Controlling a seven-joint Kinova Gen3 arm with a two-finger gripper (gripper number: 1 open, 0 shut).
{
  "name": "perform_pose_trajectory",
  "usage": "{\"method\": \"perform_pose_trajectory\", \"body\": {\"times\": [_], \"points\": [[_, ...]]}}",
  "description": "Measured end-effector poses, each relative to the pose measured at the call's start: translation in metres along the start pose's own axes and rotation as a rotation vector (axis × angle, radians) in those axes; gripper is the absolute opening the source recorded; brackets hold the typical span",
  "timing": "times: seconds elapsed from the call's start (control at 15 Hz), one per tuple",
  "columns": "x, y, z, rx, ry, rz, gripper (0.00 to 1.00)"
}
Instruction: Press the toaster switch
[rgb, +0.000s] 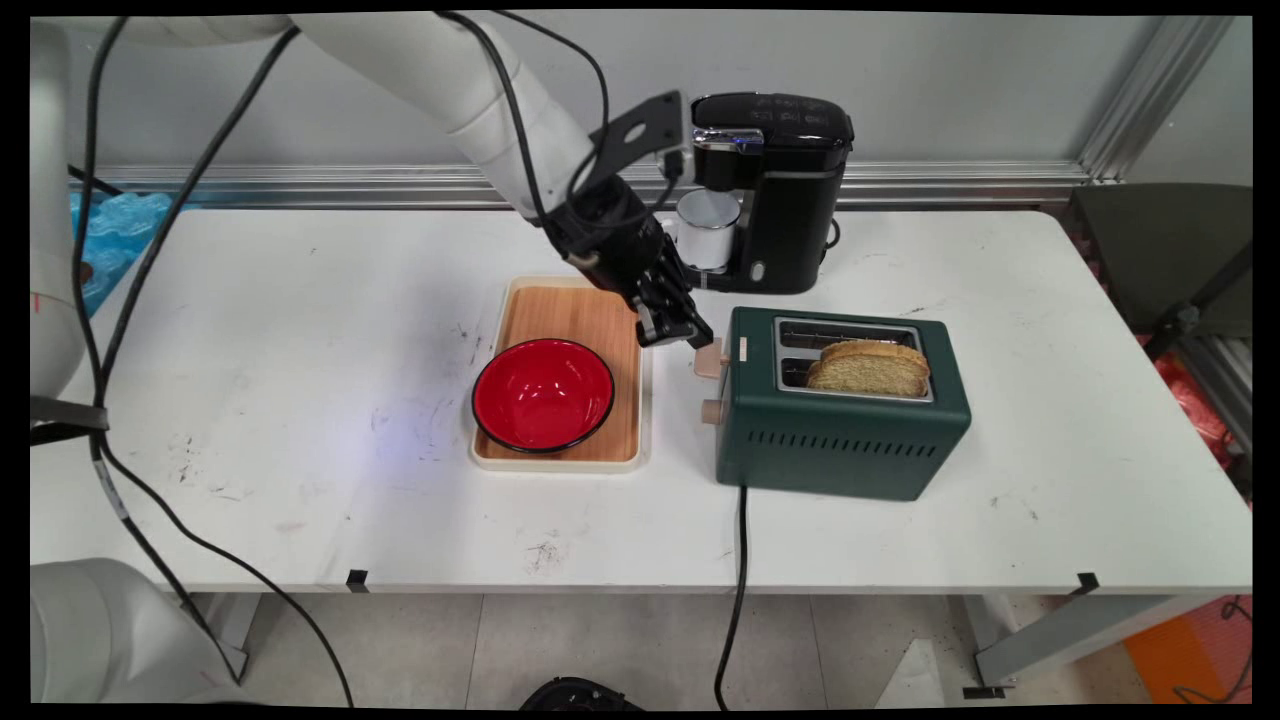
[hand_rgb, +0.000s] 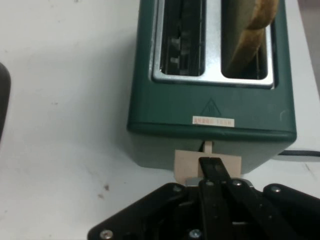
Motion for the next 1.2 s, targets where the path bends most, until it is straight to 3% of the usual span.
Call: {"method": "perform_pose_trajectory", "body": {"times": [1.2], "points": [[-0.004, -0.002, 0.047, 0.007, -0.025, -0.071, 0.0]]}}
